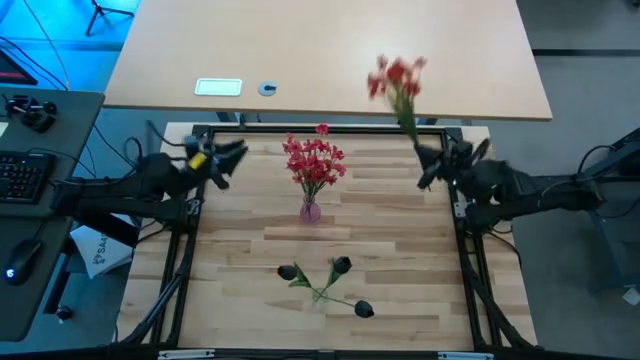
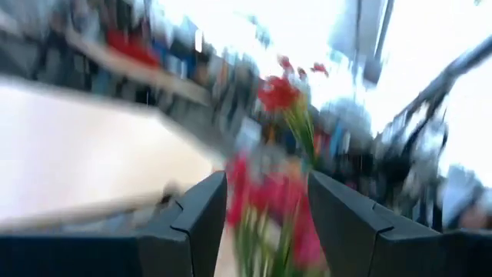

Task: Sort flowers into vase by color
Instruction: Put the red flowers into the pink vase

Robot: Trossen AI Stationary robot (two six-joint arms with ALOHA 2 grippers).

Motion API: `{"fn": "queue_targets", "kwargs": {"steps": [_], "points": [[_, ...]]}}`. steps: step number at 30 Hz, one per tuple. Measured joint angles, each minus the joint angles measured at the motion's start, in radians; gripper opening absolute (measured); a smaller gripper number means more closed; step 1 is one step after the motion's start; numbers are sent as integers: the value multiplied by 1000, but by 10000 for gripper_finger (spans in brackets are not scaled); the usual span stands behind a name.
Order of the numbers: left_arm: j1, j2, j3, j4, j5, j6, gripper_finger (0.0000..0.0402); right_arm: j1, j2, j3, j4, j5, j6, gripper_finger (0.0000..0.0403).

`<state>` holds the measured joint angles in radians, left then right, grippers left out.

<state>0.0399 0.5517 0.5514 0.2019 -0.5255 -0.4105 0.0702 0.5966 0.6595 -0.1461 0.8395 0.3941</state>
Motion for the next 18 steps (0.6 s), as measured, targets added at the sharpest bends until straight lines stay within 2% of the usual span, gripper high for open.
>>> {"fn": "queue_targets", "kwargs": {"steps": [3, 5, 12, 15, 18], "points": [[0, 29, 13, 196, -37, 104, 169, -59, 40, 1, 348, -112, -202, 0], [0, 65, 64, 214, -36, 159, 169, -86, 74, 2, 501, -214, -234, 0], [0, 268, 317, -20, 115, 243, 185, -95, 269, 2, 728, -506, -91, 0], [0, 357, 408, -125, 176, 282, 203, -67, 393, 22, 862, -544, -77, 0], [0, 424, 475, -157, 214, 288, 223, -31, 519, 108, 908, -576, -109, 0]]}}
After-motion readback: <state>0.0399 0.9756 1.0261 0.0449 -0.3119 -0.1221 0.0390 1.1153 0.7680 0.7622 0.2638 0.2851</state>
